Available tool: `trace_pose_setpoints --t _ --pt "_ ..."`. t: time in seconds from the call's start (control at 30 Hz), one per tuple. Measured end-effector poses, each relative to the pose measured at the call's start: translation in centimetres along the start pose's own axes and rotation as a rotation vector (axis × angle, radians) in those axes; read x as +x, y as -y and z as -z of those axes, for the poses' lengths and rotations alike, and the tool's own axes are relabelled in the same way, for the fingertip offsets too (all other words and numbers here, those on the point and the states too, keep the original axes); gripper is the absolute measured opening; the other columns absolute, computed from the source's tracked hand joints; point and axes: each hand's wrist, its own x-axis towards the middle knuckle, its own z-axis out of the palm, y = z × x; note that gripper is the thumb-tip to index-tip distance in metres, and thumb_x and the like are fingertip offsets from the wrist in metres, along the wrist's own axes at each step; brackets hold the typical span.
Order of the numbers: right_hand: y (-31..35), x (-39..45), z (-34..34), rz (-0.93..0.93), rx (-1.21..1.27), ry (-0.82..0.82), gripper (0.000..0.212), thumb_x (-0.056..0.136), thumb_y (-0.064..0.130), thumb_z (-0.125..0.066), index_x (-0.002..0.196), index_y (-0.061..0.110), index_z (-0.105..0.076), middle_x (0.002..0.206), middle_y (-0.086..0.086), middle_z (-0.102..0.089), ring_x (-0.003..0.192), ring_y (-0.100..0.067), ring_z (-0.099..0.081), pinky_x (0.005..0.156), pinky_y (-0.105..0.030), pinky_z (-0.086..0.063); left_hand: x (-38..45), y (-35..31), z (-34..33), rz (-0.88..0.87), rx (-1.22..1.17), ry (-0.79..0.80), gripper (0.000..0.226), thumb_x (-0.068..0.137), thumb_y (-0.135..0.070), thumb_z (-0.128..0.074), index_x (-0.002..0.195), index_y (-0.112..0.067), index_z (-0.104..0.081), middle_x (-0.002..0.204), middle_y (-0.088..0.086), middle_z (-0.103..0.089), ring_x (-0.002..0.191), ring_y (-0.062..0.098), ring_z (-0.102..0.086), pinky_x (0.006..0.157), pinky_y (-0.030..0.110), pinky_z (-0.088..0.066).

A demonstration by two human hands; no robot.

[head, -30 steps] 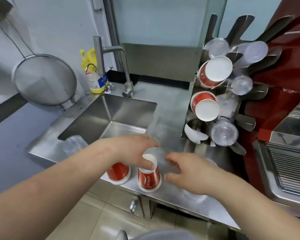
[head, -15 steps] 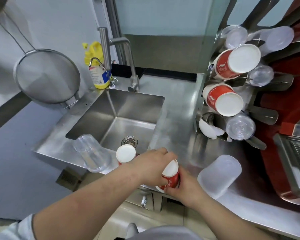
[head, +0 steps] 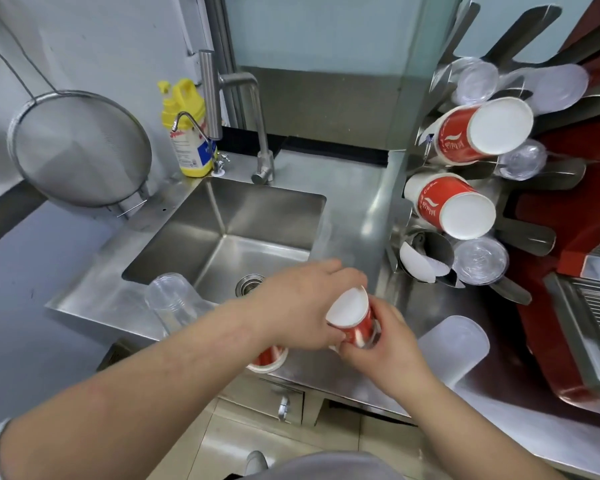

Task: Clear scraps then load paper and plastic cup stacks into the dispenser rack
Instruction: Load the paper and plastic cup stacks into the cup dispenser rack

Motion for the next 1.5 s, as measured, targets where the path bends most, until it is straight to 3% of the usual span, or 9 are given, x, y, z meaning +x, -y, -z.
trace_pose_setpoints --t 0.1,0.2,0.27,0.47,0.7,0.83,1.1,1.37,1.5 --pt "3.3 1.1 1.2 0.081 0.048 -0.025 0.063 0.05 0.05 -0.073 0.108 0.054 -0.048 0.107 0.023 -0.053 0.101 0.0 -0.056 0.083 -0.019 -0.047 -0.6 -0.1 4.3 -0.023 0.04 -0.074 0.074 0.069 -0.043 -0.076 0.134 -0.039 -0.04 0.121 -0.011 -0.052 0.115 0.015 -0.054 0.096 0.034 -0.045" --pt "6.5 1.6 1.6 0.132 0.15 0.006 0.062 0.054 0.047 -0.078 0.111 0.044 -0.055 0.108 0.017 -0.06 0.102 -0.005 -0.06 0.086 -0.036 -0.053 -1.9 0.3 7.9 -0.026 0.003 -0.167 0.084 0.066 -0.044 -0.079 0.14 -0.038 -0.04 0.136 -0.017 -0.051 0.122 0.001 -0.045 0.1 0.01 -0.032" --pt "8.4 1.9 1.5 0.169 0.194 0.032 0.061 0.054 0.047 -0.079 0.111 0.046 -0.055 0.108 0.016 -0.064 0.098 -0.002 -0.063 0.082 -0.033 -0.055 -3.1 0.5 9.7 -0.027 -0.057 -0.242 0.086 0.064 -0.046 -0.079 0.14 -0.035 -0.043 0.137 -0.019 -0.051 0.121 -0.005 -0.043 0.096 0.002 -0.027" --pt "11.6 1.9 -0.7 0.214 0.247 0.147 0.055 0.052 0.049 -0.075 0.104 0.053 -0.055 0.1 0.029 -0.065 0.091 0.013 -0.061 0.065 -0.002 -0.045 -6.6 2.3 10.0 0.056 -0.209 -0.374 0.081 0.059 -0.052 -0.071 0.135 -0.045 -0.042 0.129 -0.025 -0.054 0.115 -0.005 -0.054 0.094 0.016 -0.047" --pt "10.8 1.8 -4.6 0.166 0.162 0.246 0.061 0.049 0.051 -0.073 0.107 0.053 -0.052 0.107 0.023 -0.064 0.094 0.011 -0.059 0.07 -0.008 -0.045 -9.3 5.7 6.0 0.148 -0.343 -0.395 0.076 0.063 -0.043 -0.078 0.13 -0.049 -0.042 0.128 -0.032 -0.051 0.12 -0.006 -0.051 0.098 0.021 -0.046" --pt "8.9 1.6 -6.6 0.111 0.116 0.272 0.065 0.05 0.048 -0.074 0.11 0.051 -0.051 0.111 0.022 -0.061 0.099 0.005 -0.06 0.081 -0.023 -0.052 -9.7 6.8 3.2 0.185 -0.395 -0.386 0.074 0.064 -0.041 -0.077 0.128 -0.05 -0.041 0.122 -0.046 -0.045 0.118 -0.018 -0.044 0.093 0.0 -0.033" --pt "5.8 1.3 -8.9 -0.019 0.021 0.322 0.06 0.048 0.05 -0.069 0.096 0.07 -0.039 0.105 0.026 -0.06 0.096 0.007 -0.057 0.073 -0.014 -0.045 -8.7 8.6 -2.1 0.245 -0.473 -0.288 0.067 0.067 -0.028 -0.079 0.125 -0.04 -0.048 0.121 -0.022 -0.056 0.119 0.0 -0.05 0.099 0.026 -0.044" --pt "3.5 1.2 -10.5 -0.147 -0.015 0.338 0.061 0.059 0.039 -0.073 0.113 0.047 -0.046 0.098 0.026 -0.062 0.088 0.008 -0.059 0.065 -0.01 -0.042 -7.8 9.6 -5.1 0.267 -0.582 -0.266 0.064 0.067 -0.019 -0.082 0.12 -0.038 -0.052 0.112 -0.023 -0.056 0.107 -0.016 -0.047 0.087 0.0 -0.035" --pt "3.0 1.3 -10.9 -0.163 -0.028 0.344 0.062 0.057 0.044 -0.072 0.111 0.053 -0.042 0.099 0.026 -0.062 0.089 0.01 -0.059 0.068 -0.01 -0.043 -7.4 10.0 -6.2 0.326 -0.67 -0.247 0.072 0.068 -0.012 -0.082 0.131 -0.029 -0.049 0.126 -0.016 -0.054 0.115 -0.007 -0.049 0.098 0.011 -0.04"
